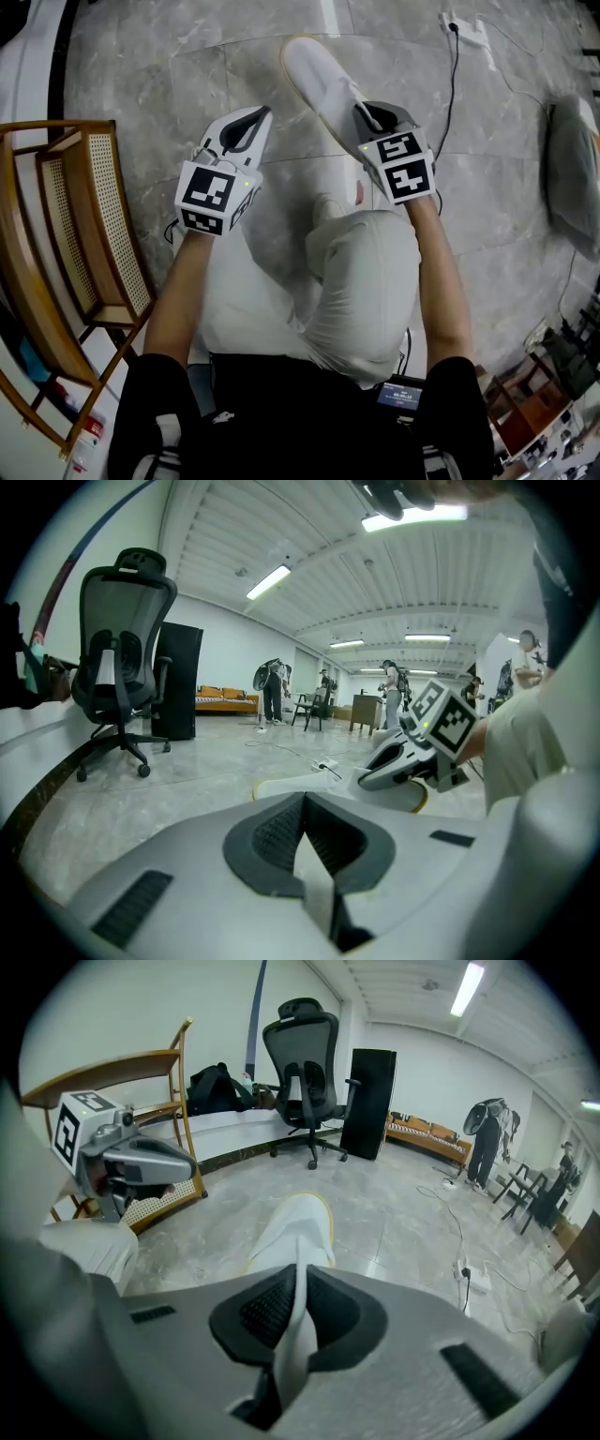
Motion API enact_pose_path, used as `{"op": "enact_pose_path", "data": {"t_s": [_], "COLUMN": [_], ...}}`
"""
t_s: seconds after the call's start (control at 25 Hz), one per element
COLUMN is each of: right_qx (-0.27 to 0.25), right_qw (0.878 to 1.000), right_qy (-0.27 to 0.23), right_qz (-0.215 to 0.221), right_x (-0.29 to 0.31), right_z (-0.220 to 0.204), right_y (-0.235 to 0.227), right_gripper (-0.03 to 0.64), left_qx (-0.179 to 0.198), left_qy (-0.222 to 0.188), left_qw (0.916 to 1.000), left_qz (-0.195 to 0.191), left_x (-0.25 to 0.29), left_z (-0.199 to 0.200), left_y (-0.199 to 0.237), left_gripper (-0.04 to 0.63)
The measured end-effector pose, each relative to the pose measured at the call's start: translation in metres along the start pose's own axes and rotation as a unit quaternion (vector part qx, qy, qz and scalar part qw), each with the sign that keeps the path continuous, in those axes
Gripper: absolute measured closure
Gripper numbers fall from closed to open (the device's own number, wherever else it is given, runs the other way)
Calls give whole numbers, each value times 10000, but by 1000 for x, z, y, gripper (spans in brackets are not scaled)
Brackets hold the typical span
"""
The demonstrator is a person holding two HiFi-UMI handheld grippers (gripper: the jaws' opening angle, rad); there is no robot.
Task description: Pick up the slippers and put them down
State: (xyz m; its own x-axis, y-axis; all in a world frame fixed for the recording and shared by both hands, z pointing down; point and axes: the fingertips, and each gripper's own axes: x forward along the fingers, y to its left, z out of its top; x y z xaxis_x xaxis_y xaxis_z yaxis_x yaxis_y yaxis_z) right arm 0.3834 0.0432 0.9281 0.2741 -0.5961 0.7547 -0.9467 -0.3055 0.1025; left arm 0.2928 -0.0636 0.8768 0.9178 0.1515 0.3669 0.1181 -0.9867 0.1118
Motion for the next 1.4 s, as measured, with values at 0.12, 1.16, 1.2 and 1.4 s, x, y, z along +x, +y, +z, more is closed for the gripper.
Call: {"op": "enact_pose_path", "data": {"t_s": [0.12, 1.16, 1.2, 1.4], "right_qx": [36, 85, 101, 179], "right_qw": [10000, 9991, 9990, 9987], "right_qy": [-3, 267, 276, 340], "right_qz": [-36, 321, 329, 339], "right_x": [7, 100, 102, 114], "right_z": [-12, -84, -87, -102], "right_y": [0, 24, 24, 25], "right_gripper": [600, 600, 600, 600], "left_qx": [-89, -134, -109, -95], "left_qy": [-85, 502, 561, 697], "left_qw": [9999, 9986, 9983, 9975], "left_qz": [-84, -116, -114, -97], "left_x": [4, 38, 40, 50], "left_z": [-9, -103, -108, -124], "left_y": [-3, 6, 5, 7], "left_gripper": [589, 589, 589, 589]}}
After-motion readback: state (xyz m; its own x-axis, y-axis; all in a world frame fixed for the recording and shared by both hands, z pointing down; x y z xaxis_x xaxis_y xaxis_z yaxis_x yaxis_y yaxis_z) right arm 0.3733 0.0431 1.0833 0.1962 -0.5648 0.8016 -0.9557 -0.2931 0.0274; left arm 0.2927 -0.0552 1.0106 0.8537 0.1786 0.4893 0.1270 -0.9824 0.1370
